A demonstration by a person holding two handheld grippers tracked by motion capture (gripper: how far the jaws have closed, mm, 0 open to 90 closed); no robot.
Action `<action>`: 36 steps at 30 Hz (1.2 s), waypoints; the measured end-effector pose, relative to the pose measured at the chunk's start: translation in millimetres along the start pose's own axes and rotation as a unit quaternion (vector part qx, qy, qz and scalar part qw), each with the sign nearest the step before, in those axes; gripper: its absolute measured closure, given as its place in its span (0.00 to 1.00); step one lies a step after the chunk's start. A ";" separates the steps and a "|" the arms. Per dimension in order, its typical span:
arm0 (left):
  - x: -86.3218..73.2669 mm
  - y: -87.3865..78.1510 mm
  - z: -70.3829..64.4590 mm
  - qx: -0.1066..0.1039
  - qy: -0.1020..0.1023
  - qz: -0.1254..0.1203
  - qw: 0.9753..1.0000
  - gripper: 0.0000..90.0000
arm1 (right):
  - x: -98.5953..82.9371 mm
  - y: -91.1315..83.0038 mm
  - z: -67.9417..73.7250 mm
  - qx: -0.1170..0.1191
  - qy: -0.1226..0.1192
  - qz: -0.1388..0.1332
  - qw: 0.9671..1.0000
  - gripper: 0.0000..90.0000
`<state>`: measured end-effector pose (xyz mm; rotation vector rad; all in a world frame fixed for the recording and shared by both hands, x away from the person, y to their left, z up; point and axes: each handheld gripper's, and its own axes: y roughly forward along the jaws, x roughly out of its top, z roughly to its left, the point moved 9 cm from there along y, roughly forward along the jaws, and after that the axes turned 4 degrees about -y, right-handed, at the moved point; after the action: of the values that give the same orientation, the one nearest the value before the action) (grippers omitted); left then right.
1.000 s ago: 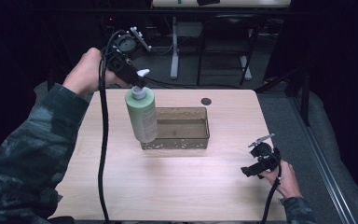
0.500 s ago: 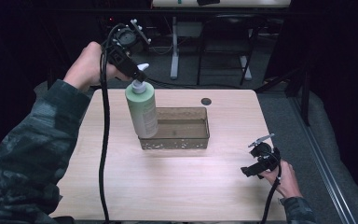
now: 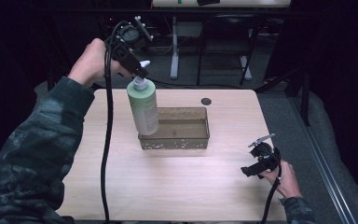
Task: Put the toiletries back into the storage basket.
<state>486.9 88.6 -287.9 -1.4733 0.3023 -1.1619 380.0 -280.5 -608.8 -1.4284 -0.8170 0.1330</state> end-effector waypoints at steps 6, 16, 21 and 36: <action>3.6 0.4 4.0 0.005 -0.003 -0.002 1.000 0.70 | -0.1 -0.4 -2.0 -0.006 -0.005 -0.001 1.000 0.00; 8.6 7.3 8.9 0.010 -0.013 -0.006 1.000 0.70 | 0.5 -1.1 -2.0 -0.005 -0.004 -0.002 1.000 0.00; 8.1 12.0 12.1 0.009 -0.019 -0.006 1.000 0.70 | 0.7 -1.0 -1.2 -0.002 -0.002 -0.004 1.000 0.00; 7.8 27.3 13.4 0.009 -0.022 -0.016 1.000 0.70 | 1.3 -0.9 0.0 0.001 -0.001 -0.005 1.000 0.00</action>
<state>512.4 83.0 -305.4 -1.4896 0.2380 -1.1536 380.6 -280.0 -607.5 -1.4225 -0.8244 0.1276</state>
